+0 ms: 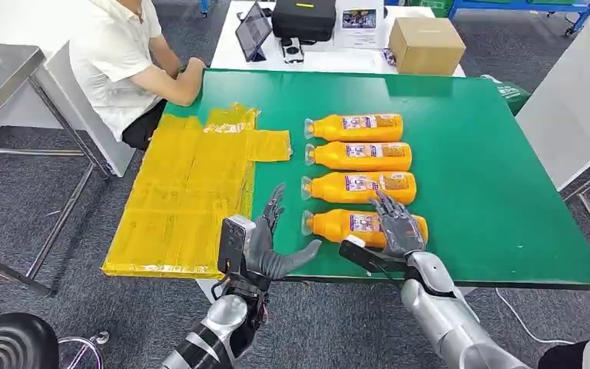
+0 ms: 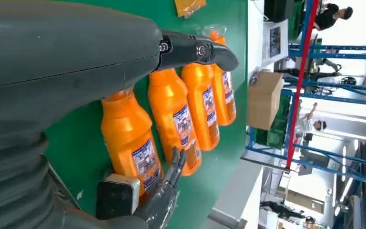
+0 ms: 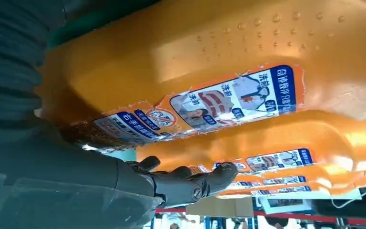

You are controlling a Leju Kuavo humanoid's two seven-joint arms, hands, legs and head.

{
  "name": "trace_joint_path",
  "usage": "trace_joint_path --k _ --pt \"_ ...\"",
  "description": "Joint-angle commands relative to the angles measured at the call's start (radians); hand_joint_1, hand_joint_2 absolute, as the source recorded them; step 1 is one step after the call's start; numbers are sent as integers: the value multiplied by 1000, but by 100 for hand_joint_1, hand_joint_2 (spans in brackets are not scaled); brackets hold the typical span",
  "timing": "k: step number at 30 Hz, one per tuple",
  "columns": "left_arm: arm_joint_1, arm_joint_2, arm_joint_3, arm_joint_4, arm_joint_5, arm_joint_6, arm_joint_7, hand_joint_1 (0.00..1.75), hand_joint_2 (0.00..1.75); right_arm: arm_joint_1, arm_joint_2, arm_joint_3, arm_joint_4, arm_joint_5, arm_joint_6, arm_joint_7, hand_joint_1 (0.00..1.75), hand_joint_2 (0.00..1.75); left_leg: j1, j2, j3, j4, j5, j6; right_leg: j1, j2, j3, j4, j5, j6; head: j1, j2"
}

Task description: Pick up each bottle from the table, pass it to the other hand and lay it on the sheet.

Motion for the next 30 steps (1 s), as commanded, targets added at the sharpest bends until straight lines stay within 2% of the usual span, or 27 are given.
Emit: trace_joint_path --k 1,7,8,9,10,15,16,30 --pt "24 26 -52 -10 8 -19 28 0 175 69 -22 38 73 0 62 43 0 175 1 -3 2 -2 1 -1 1 -3 3 -2 0 -1 0 0" --pt "26 23 -62 -8 6 -18 37 0 175 65 -45 51 82 31 81 86 0 175 0 -5 5 -3 1 -1 1 -5 6 -4 0 -2 0 0" --pt "25 26 -65 -13 6 -23 37 0 175 59 -48 55 82 28 113 83 0 175 0 -5 5 -3 1 0 1 -5 7 -5 0 -1 0 0" --pt "25 27 -65 -15 6 -21 37 0 175 58 -52 55 76 23 123 76 157 175 1 -5 5 -2 1 0 1 -4 7 -5 0 -1 0 0" --pt "24 28 -65 -16 5 -22 38 0 175 58 -57 60 70 17 155 76 175 175 1 -6 4 -3 2 -1 1 -6 6 -6 0 -2 0 0" --pt "23 29 -61 -23 4 -25 38 0 175 83 -60 52 -7 -23 175 54 175 175 0 -7 5 -3 3 0 0 -5 8 -8 0 -3 0 0" --pt "23 29 -61 -26 4 -25 37 0 175 89 -64 47 -29 -45 194 51 175 175 1 -5 8 -1 1 1 1 -4 12 -6 -1 -2 0 0" --pt "19 32 -60 -30 5 -28 37 0 175 79 -85 36 -44 -84 237 36 175 175 1 -7 8 -4 0 1 1 -6 19 -9 -1 1 0 0"
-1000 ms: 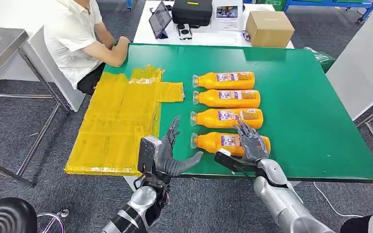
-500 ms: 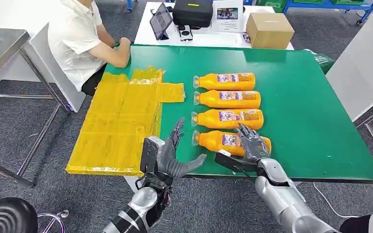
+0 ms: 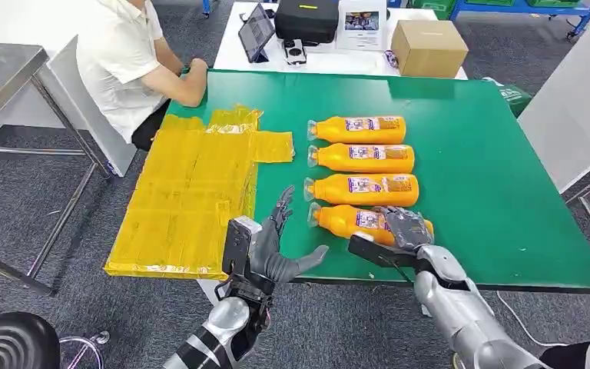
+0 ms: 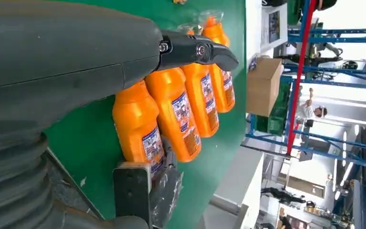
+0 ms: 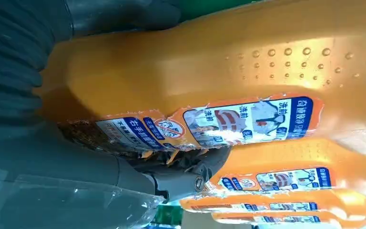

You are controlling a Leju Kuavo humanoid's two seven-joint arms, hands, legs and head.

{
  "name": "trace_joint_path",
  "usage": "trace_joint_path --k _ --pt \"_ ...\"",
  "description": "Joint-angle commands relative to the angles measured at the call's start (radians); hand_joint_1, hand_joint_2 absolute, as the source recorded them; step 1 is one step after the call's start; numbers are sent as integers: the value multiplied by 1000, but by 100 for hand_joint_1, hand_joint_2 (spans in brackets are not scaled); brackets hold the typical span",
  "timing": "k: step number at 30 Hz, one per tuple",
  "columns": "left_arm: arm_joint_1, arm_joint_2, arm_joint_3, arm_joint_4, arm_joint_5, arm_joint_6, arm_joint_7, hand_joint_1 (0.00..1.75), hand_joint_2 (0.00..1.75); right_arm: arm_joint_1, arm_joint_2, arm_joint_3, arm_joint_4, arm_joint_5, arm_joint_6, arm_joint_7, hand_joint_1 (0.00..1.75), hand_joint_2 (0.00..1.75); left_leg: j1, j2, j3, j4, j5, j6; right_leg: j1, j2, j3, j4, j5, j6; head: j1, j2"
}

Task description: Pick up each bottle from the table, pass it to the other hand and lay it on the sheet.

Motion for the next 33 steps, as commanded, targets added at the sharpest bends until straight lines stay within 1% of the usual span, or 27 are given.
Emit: trace_joint_path --k 1,4,5,8,9,10,11,12,13,14,18,22,24,26,29,30,31,32,33 --pt "10 24 -21 7 2 0 3 0 175 78 -15 7 32 -5 34 4 175 175 1 -3 1 -2 0 -1 1 -3 3 -2 0 -2 0 0" --pt "10 24 -21 7 3 -1 2 0 175 79 -16 11 29 -5 39 4 175 175 0 -3 1 -1 -1 -1 0 -3 1 -1 -1 -1 0 0" --pt "10 23 -20 7 3 0 2 0 175 80 -16 9 24 -14 39 1 175 175 0 -4 0 -4 1 -2 0 -4 -1 -4 0 -3 0 0" --pt "9 25 -19 7 7 0 -1 0 175 87 -3 -23 -1 -89 62 -38 175 175 1 -3 0 -3 0 -1 1 -3 0 -3 -1 -2 0 0" --pt "11 24 -13 5 17 2 -11 0 175 99 19 -77 -20 -194 130 -99 175 175 1 -3 1 -2 0 -1 1 -3 1 -2 -1 -2 0 0" --pt "19 15 9 -4 45 11 -33 0 175 110 35 -114 -41 -279 185 -133 175 175 0 -3 -1 -3 0 -1 0 -3 -1 -3 -1 -3 0 0" --pt "21 11 17 -6 54 26 -44 0 175 116 40 -126 -54 -305 189 -141 175 175 1 -1 0 -1 -1 0 1 -1 2 -2 -1 -1 0 0" --pt "26 4 31 -11 67 57 -61 0 175 129 50 -143 -85 -342 185 -153 175 175 1 -2 0 -3 0 -1 1 -2 4 -3 0 -2 0 0" --pt "29 3 35 -11 94 66 -54 0 175 144 60 -159 -124 -385 187 -162 175 175 1 -1 0 -2 -1 -1 1 -1 6 -2 0 -1 0 0" --pt "33 7 36 -13 125 51 -46 0 175 151 69 -175 -154 -430 204 -178 175 175 1 0 1 -2 -2 -1 1 -1 9 -2 -1 -1 1 0" --pt "65 52 12 19 265 -57 16 0 175 180 93 -208 -297 -594 258 -216 175 175 1 7 2 -3 -3 -4 1 6 8 -2 1 -3 0 0" --pt "119 101 -30 88 292 -81 46 0 175 247 99 -225 -456 -654 220 -217 175 175 2 7 1 -3 -3 -3 2 6 6 -1 0 -2 0 0" --pt "158 121 -19 107 337 -99 69 0 175 280 103 -229 -520 -694 227 -214 175 175 1 7 1 -4 -3 -4 2 6 6 -2 0 -2 0 0" --pt "179 136 -14 97 360 -116 67 0 175 288 101 -219 -542 -697 222 -214 175 175 1 7 -1 -4 -4 -4 2 7 5 -2 -1 -3 0 0" --pt "183 137 -12 73 364 -116 66 0 175 286 103 -218 -539 -699 216 -215 175 175 1 6 -10 -1 -3 -3 2 6 -2 1 -1 -1 0 0" --pt "184 139 -14 67 364 -117 66 0 175 287 104 -218 -539 -701 216 -215 175 175 1 7 -7 -2 -5 -4 1 7 0 1 -3 -3 0 0" --pt "181 139 -21 53 360 -118 66 0 175 284 107 -206 -535 -692 209 -217 175 175 2 6 -15 -1 -3 -3 3 6 -7 1 0 -2 1 0" --pt "172 140 -35 48 354 -126 76 0 175 274 113 -193 -522 -688 209 -218 175 175 1 6 -13 -2 -4 -4 1 7 -5 1 -1 -2 0 0" --pt "164 138 -43 47 355 -133 87 0 175 264 121 -182 -511 -688 210 -218 175 175 1 6 -14 -1 -4 -3 1 6 -6 1 -1 -2 1 0"
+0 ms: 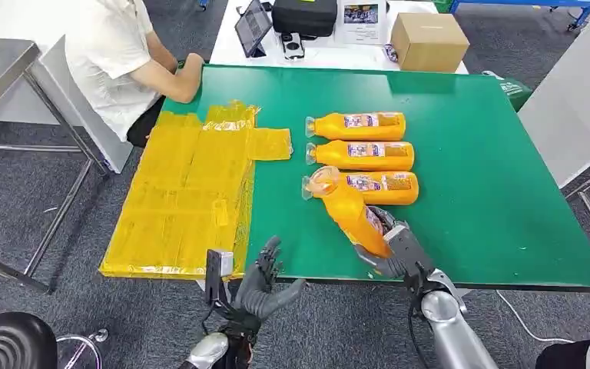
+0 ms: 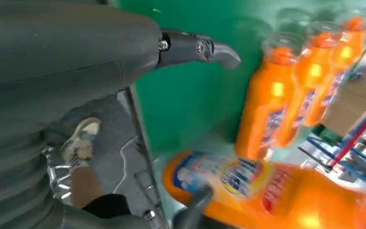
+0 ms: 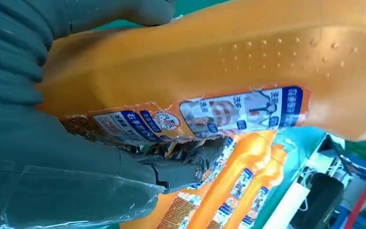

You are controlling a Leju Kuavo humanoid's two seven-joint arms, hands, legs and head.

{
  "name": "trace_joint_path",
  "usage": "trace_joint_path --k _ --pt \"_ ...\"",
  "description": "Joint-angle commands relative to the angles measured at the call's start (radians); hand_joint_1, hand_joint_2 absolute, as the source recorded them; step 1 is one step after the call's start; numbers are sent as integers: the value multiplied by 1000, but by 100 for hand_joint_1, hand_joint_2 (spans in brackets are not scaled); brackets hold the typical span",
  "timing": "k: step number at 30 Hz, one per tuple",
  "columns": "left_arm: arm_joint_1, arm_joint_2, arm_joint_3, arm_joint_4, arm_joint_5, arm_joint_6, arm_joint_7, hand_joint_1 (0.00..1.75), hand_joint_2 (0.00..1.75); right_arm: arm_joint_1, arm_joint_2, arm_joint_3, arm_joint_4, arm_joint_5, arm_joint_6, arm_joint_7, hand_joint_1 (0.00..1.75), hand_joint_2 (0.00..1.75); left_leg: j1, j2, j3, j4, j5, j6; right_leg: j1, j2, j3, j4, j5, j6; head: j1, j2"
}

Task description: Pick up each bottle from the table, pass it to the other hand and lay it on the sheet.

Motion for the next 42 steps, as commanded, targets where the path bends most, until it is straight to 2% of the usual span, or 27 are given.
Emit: trace_joint_path --k 1,6,12,13,20,22,23,26,27,28,35,37,38,42 --pt "-5 56 -58 9 15 -52 38 0 175 -29 49 52 -7 22 -5 -3 175 175 0 2 2 0 -2 -1 0 2 1 0 -1 -2 1 0" --pt "-81 33 -65 21 1 -33 39 0 175 -92 92 211 63 111 -14 -20 175 175 0 4 -1 0 -1 -2 0 4 -3 1 0 -2 0 0" --pt "-118 -14 -29 -3 20 -11 9 0 175 -92 107 324 55 170 -45 -40 175 175 0 3 1 0 -2 -3 0 3 -2 2 -1 -4 0 0" --pt "-115 -15 -30 -22 23 -14 7 0 175 -93 104 336 56 172 -47 -38 175 175 0 0 -3 0 0 -1 0 0 -5 2 0 -2 1 0" --pt "-105 -13 -33 -43 26 -9 15 0 175 -94 95 343 60 167 -54 -39 175 175 0 -1 -4 0 0 -1 -1 0 -5 1 0 -1 1 0" --pt "-104 -10 -34 -41 26 -10 15 0 175 -95 94 343 60 167 -54 -39 175 175 -1 0 0 0 -1 -2 -1 1 -2 2 -2 -3 1 0" --pt "-104 -10 -34 -41 26 -10 15 0 175 -95 94 343 60 167 -54 -39 175 175 -1 0 -4 0 0 -1 -1 0 -5 1 0 -1 1 0" --pt "-104 -10 -34 -41 26 -10 15 0 175 -95 94 343 60 167 -54 -39 175 175 -1 -1 -4 0 0 -1 -1 -1 -5 1 0 -1 1 0" --pt "-107 -8 -37 -48 33 -21 7 0 175 -94 96 342 63 155 -50 -39 175 175 -1 0 1 -1 -1 -3 -1 0 -1 2 -2 -3 1 0" --pt "-107 -4 -40 -64 43 -39 -4 0 175 -96 93 351 67 155 -49 -39 175 175 -1 -1 -3 0 0 -1 -1 0 -4 1 -1 -2 1 0" --pt "-98 6 -58 -113 41 -39 -2 0 175 -88 99 378 79 153 -49 -37 175 175 0 -1 -3 -1 0 -1 -1 0 -5 1 0 -1 1 0" --pt "-102 5 -62 -111 44 -50 -7 0 175 -98 103 398 91 153 -46 -34 175 175 -1 0 1 -1 -1 -2 -1 1 -1 1 -2 -3 1 0" --pt "-103 9 -69 -115 43 -64 -8 0 175 -110 104 404 107 153 -50 -24 175 175 0 -1 -4 0 0 -1 -1 0 -5 1 0 -1 1 0" --pt "-102 15 -79 -121 58 -121 -5 0 175 -136 110 398 146 129 -37 -27 175 175 0 0 -2 0 -1 -2 -1 1 -4 1 -1 -2 1 0"
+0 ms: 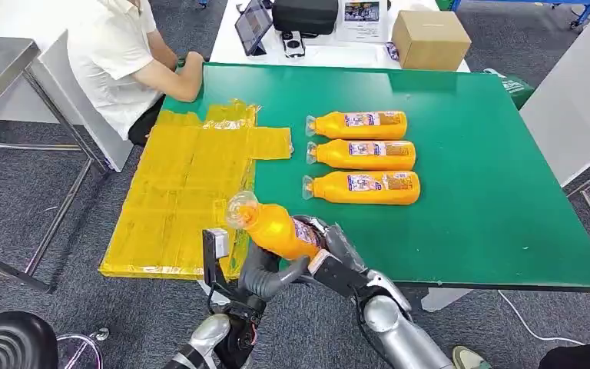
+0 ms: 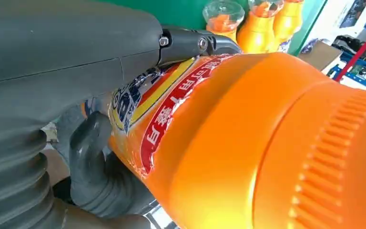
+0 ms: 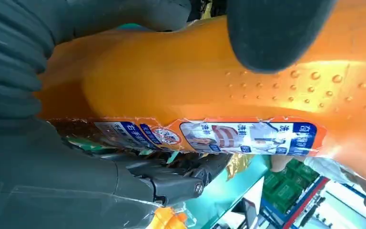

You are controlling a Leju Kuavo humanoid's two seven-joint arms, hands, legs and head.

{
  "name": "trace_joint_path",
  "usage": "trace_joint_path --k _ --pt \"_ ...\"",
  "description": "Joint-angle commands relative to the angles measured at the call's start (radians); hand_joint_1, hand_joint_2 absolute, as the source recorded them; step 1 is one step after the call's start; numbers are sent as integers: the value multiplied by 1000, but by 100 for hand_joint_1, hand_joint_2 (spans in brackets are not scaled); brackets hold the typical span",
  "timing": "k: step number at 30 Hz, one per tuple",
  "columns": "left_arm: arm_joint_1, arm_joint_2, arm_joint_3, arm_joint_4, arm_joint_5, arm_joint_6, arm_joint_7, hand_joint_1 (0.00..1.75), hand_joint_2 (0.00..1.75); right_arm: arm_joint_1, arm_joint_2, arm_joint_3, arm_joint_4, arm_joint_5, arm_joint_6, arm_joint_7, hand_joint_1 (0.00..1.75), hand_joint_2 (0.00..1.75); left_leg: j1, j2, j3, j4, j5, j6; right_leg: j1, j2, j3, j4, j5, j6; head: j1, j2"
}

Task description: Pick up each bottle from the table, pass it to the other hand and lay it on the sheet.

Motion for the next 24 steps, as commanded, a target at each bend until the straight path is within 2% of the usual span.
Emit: trace_joint_path --k 1,15,16,24 --pt "-36 35 -59 -25 13 -85 4 0 175 -76 8 76 138 -21 17 11 175 175 0 3 5 -1 -2 -2 0 2 4 0 -1 -3 0 0" --pt "-54 26 -40 -18 -13 -152 -48 0 175 -103 19 106 153 -55 89 5 175 175 1 0 2 0 -1 -1 1 0 1 0 -1 -2 0 0" --pt "-54 27 -39 -18 -13 -152 -48 10 175 -102 18 106 154 -55 89 5 175 175 1 0 4 0 -1 -2 1 0 3 1 -2 -2 0 0" --pt "-53 28 -38 -22 -19 -152 -52 10 175 -98 14 108 151 -54 88 5 175 175 1 0 2 0 -1 -1 1 0 2 0 -1 -2 1 0"
